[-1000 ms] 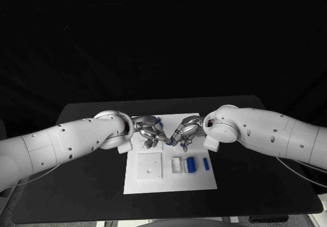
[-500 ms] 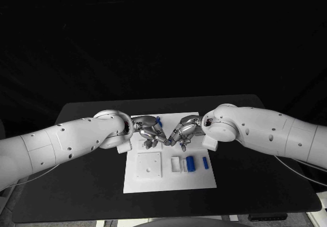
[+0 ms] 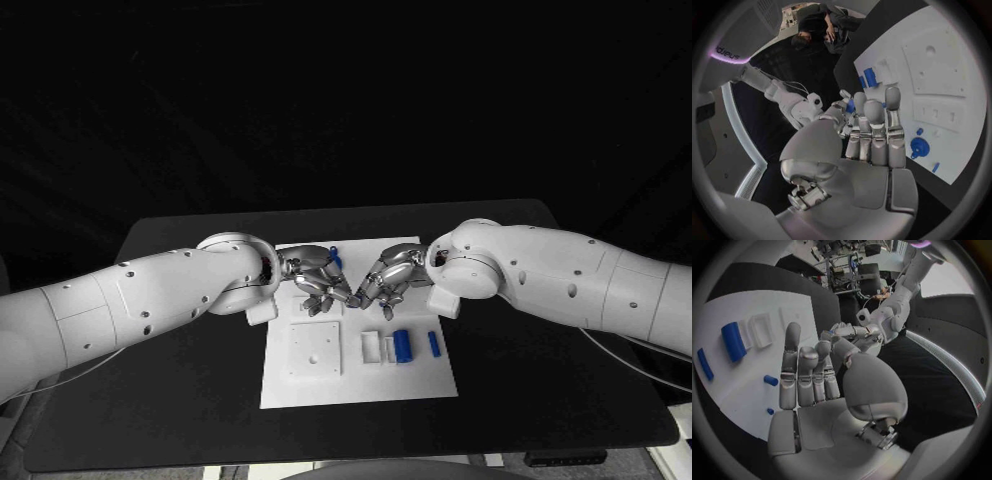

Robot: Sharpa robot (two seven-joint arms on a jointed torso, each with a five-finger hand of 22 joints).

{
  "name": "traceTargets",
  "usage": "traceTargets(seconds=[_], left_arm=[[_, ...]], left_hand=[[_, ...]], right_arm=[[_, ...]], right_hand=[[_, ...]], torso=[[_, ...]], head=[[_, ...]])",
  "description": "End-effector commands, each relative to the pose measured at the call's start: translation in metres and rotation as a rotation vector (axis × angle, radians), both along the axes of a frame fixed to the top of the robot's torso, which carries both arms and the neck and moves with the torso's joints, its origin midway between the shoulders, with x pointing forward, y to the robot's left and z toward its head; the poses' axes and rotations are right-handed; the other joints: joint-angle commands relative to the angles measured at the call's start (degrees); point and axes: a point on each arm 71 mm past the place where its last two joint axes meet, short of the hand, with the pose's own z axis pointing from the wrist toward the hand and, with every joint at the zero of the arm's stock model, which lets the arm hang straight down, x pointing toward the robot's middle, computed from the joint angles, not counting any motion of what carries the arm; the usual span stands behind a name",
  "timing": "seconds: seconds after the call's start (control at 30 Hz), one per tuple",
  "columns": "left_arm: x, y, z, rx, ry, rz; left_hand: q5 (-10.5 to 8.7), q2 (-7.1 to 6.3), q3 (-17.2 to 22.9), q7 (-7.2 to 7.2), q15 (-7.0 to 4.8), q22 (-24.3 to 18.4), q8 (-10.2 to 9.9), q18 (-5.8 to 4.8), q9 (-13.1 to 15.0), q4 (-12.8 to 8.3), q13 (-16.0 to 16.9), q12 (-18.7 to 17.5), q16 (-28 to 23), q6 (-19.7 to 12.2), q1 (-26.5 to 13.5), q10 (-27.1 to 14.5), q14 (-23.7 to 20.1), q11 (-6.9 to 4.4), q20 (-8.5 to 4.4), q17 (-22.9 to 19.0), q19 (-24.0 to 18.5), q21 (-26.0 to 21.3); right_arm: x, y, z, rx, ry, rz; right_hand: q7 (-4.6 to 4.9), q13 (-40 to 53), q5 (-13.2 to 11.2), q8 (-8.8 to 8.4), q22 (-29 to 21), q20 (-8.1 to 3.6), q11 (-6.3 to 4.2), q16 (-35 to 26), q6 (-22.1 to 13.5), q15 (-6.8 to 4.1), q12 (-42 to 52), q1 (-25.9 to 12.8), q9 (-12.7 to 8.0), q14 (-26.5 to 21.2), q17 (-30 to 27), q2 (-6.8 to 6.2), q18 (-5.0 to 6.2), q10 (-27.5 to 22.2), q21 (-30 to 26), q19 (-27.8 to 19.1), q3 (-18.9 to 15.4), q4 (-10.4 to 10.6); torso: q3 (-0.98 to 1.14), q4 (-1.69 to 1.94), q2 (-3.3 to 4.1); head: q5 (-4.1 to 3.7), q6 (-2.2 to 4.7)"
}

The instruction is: Assemble the parts on the task board

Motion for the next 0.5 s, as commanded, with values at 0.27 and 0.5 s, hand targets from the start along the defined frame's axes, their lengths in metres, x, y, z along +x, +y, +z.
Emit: traceTargets(seconds=[0.27,0.5], left_arm=[[-0.0099,-0.0098,-0.0021,-0.036,0.069,-0.074],[-0.0094,-0.0094,-0.0011,-0.069,0.087,-0.060]], left_hand=[[-2.67,3.08,2.84,0.24,0.13,1.09,-0.01,-0.46,-4.58,-1.19,-0.33,0.41,0.50,-0.15,2.59,-0.70,-0.67,0.27,0.13,-0.32,-0.83,0.19],[-5.50,4.36,2.88,0.30,0.13,1.13,0.06,-0.38,-6.71,-2.99,-0.45,0.40,0.73,0.37,6.66,-0.56,-0.68,0.26,0.16,-0.31,-0.95,0.39]], right_arm=[[0.0020,0.0044,0.0062,0.049,-0.021,-0.001],[0.0024,0.0045,0.0061,0.049,-0.022,-0.002]], right_hand=[[-0.10,0.06,-0.27,0.22,0.16,-0.14,-0.19,0.20,0.33,0.05,-0.35,-0.19,5.60,0.32,0.10,0.60,-0.56,0.27,-0.37,0.29,0.28,-0.03],[-0.10,0.06,-0.27,0.22,0.16,-0.14,-0.19,0.20,0.33,0.05,-0.35,-0.19,5.60,0.32,0.10,0.60,-0.56,0.27,-0.37,0.29,0.28,-0.03]], torso=[[0.02,-0.02,0.00],[0.00,0.03,0.02]], head=[[-0.12,0.01],[-0.24,0.01]])
